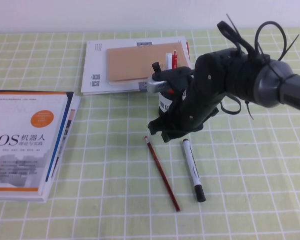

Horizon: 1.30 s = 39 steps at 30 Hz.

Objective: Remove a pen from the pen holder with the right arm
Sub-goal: 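Take a marker out of the pen holder and lay it on the table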

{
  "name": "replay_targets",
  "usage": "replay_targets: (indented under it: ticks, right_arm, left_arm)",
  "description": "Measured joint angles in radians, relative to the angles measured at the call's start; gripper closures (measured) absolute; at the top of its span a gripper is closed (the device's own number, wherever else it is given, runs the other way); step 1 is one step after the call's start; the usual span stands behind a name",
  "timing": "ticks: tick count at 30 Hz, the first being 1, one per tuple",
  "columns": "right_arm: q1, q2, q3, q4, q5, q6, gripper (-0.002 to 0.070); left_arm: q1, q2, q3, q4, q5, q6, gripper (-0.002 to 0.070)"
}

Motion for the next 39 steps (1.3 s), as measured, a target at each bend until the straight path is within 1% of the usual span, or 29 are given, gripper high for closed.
replay_targets:
  ticks: [3, 6, 8, 11, 15, 22, 26, 29, 32, 36, 39]
  right_arm:
    - [0.009, -0.064, 0.044, -0.020, 0.001, 0.003, 0.0468]
    - [0.027, -0.203, 0.136, -0.046, -0.020, 0.003, 0.0551]
    - [0.034, -0.306, 0.209, -0.049, -0.037, 0.003, 0.0623]
    - [0.035, -0.476, 0.333, -0.068, -0.044, 0.003, 0.0671]
    - [0.035, -0.677, 0.469, -0.095, -0.044, 0.003, 0.0684]
    - [0.035, -1.017, 0.678, -0.089, -0.041, 0.003, 0.0688]
    - [0.035, -1.154, 0.757, -0.060, 0.018, 0.003, 0.0688]
    - [0.035, -1.224, 0.781, -0.068, 0.101, -0.003, 0.0688]
    - [0.035, -1.271, 0.807, -0.073, 0.133, -0.016, 0.0688]
    - [0.035, -1.288, 0.857, -0.103, 0.130, -0.018, 0.0688]
    - [0.035, -1.288, 0.913, -0.133, 0.056, -0.018, 0.0688]
  left_arm:
    - [0.000, 0.000, 0.000, 0.000, 0.000, 0.000, 0.0683]
    - [0.000, 0.000, 0.000, 0.000, 0.000, 0.000, 0.0683]
    - [0.000, 0.000, 0.000, 0.000, 0.000, 0.000, 0.0683]
    - [0.000, 0.000, 0.000, 0.000, 0.000, 0.000, 0.0683]
    - [0.000, 0.000, 0.000, 0.000, 0.000, 0.000, 0.0683]
    - [0.000, 0.000, 0.000, 0.000, 0.000, 0.000, 0.0683]
    - [0.000, 0.000, 0.000, 0.000, 0.000, 0.000, 0.0683]
    - [0.000, 0.000, 0.000, 0.000, 0.000, 0.000, 0.0683]
    - [0.000, 0.000, 0.000, 0.000, 0.000, 0.000, 0.0683]
    - [0.000, 0.000, 0.000, 0.000, 0.000, 0.000, 0.0683]
    - [0.000, 0.000, 0.000, 0.000, 0.000, 0.000, 0.0683]
